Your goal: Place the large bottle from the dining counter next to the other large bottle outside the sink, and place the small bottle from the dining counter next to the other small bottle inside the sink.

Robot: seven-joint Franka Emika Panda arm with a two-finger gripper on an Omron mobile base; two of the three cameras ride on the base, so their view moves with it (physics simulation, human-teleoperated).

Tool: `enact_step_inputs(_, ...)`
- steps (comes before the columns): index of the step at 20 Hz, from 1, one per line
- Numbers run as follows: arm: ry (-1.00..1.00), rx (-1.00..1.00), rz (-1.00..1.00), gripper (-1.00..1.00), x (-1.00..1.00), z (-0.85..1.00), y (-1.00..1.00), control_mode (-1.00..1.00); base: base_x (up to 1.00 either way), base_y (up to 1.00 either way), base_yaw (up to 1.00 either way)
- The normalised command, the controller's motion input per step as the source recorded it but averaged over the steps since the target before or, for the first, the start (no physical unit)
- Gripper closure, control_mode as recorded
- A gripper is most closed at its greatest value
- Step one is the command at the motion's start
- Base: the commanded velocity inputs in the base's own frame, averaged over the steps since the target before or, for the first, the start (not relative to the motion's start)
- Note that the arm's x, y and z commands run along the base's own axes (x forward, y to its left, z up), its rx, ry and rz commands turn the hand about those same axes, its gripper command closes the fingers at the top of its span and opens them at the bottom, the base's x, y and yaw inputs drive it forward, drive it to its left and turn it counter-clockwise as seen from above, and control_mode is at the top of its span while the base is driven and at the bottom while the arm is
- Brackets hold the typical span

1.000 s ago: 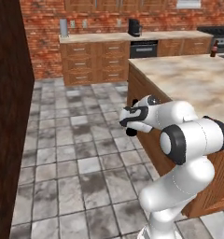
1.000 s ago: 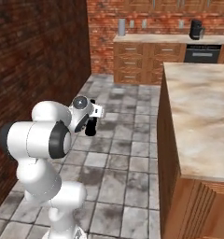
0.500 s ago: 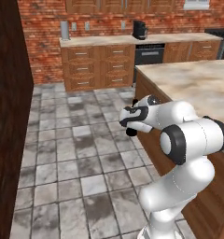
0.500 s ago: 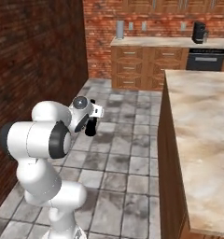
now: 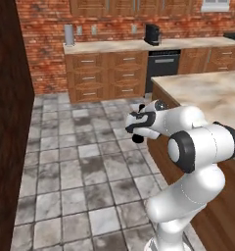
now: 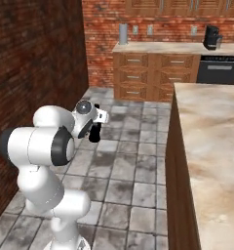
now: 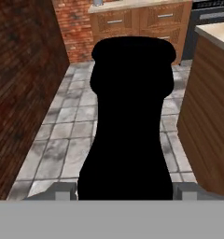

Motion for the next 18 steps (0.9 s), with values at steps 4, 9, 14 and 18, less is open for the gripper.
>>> enact_step_inputs(4,0.0,0.0,0.0,1.0,0.0,0.0,0.0,1.0,0.86,0.12,0.0)
enact_step_inputs(9,0.0,0.0,0.0,1.0,0.0,0.0,0.0,1.0,0.88,0.09,0.0)
enact_step_inputs(14,0.0,0.0,0.0,1.0,0.0,0.0,0.0,1.0,0.89,0.07,0.0)
enact_step_inputs(18,0.0,0.0,0.0,1.0,0.0,0.0,0.0,1.0,0.85,0.06,0.0)
